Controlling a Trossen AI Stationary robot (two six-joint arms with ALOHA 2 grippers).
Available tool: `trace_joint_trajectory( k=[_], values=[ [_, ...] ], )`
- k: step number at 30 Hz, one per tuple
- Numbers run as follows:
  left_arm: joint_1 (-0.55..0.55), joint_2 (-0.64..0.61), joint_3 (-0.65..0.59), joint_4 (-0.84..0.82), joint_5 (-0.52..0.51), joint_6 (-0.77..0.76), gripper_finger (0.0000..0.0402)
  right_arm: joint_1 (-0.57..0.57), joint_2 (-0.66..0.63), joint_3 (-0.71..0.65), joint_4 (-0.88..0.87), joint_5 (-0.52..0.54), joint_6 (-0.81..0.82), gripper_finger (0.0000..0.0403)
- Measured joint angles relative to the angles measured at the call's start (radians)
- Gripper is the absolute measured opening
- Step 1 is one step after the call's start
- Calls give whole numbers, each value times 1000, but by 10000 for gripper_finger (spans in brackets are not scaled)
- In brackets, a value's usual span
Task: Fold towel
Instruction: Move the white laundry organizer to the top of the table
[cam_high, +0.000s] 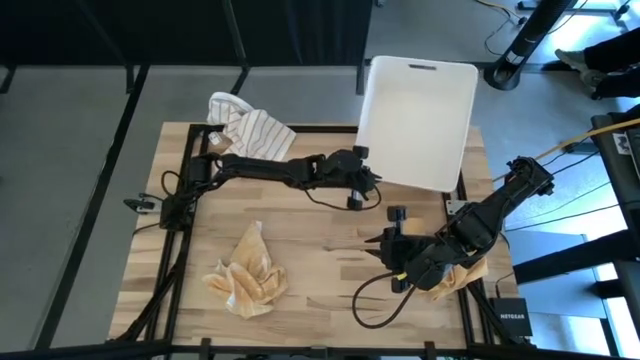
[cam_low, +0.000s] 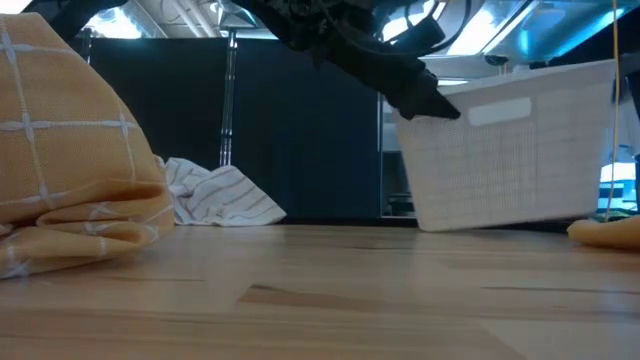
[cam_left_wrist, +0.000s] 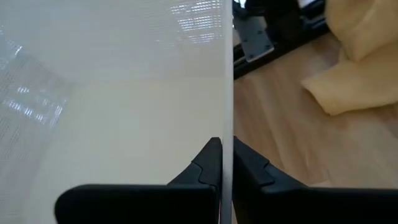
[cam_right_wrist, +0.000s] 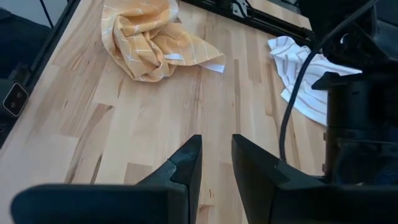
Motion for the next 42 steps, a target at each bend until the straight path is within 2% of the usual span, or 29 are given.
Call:
trace_joint_trajectory(
  k=[5, 10, 17, 24, 29, 32, 37, 42],
  values=[
    [-6, 0, 0, -13, 5, -14, 14, 0, 0, 0, 1, 0, 0, 90],
    [-49, -1, 11, -111, 35, -14, 4, 0, 0, 0, 1, 0, 0, 90],
    [-87, -3, 79, -152, 50, -123, 13, 0, 0, 0, -14, 0, 23, 90],
    [-69, -3, 85, -135, 22, -163, 15, 0, 0, 0, -16, 0, 47, 90],
    [-43, -3, 85, -135, 41, -183, 18, 0, 0, 0, -16, 0, 48, 90],
    [-36, -1, 85, -143, 57, -180, 43, 0, 0, 0, -16, 0, 48, 90],
    [-42, -1, 87, -147, 58, -198, 113, 0, 0, 0, -17, -5, 53, 90],
    [-71, 2, 153, -239, 53, -165, 163, 0, 0, 0, -31, -8, 53, 90]
  ],
)
